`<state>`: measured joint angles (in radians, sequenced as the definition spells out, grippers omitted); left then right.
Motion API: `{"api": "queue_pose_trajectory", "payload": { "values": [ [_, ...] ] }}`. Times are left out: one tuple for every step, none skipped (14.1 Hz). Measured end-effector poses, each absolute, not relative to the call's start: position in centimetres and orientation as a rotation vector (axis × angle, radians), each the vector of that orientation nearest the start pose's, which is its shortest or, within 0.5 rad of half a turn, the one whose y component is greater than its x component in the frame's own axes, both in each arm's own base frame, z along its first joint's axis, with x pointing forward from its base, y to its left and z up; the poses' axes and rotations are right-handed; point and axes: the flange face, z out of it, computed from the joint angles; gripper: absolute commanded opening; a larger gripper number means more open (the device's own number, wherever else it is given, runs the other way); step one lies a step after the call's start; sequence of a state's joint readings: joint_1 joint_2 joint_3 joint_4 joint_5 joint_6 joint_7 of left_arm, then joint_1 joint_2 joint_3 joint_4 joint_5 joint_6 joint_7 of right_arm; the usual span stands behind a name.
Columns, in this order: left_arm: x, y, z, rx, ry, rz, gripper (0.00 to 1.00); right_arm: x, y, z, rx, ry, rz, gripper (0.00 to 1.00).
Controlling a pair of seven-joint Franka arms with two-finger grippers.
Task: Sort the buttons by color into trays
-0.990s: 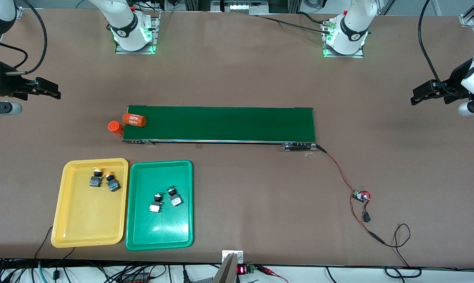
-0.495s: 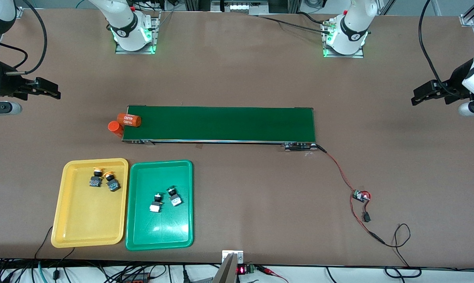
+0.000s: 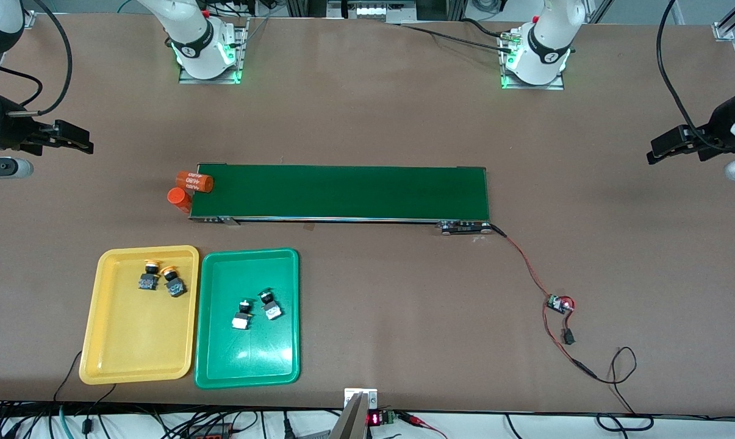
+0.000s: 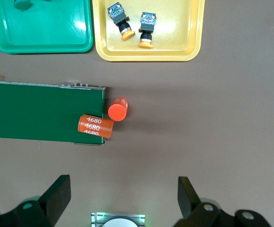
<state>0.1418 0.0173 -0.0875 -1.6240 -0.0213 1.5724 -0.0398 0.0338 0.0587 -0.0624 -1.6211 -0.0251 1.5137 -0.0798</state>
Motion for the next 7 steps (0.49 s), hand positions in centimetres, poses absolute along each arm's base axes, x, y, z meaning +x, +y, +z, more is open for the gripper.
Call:
{"api": "queue_pose_trajectory", "payload": {
  "values": [
    [55.65,2.8,59.0,-3.159,-0.149,0.109,1.0,56.04,-1.88,56.39,-3.149,-0.079,0.264,1.0],
    [55.65,2.78,59.0,-3.16,-0.148,0.109,1.0,56.03,-2.05,56.39,-3.149,-0.074,0.264,1.0],
    [55.65,2.77,59.0,-3.16,-0.148,0.109,1.0,56.02,-2.21,56.39,-3.149,-0.07,0.264,1.0],
    [55.65,2.77,59.0,-3.16,-0.148,0.109,1.0,56.02,-2.29,56.39,-3.149,-0.067,0.264,1.0],
    [55.65,2.77,59.0,-3.16,-0.148,0.109,1.0,56.02,-2.31,56.39,-3.149,-0.067,0.264,1.0],
    [55.65,2.77,59.0,-3.16,-0.148,0.109,1.0,56.02,-2.31,56.39,-3.149,-0.067,0.264,1.0],
    [55.65,2.76,59.0,-3.16,-0.148,0.109,1.0,56.02,-2.31,56.39,-3.149,-0.067,0.264,1.0]
  ]
}}
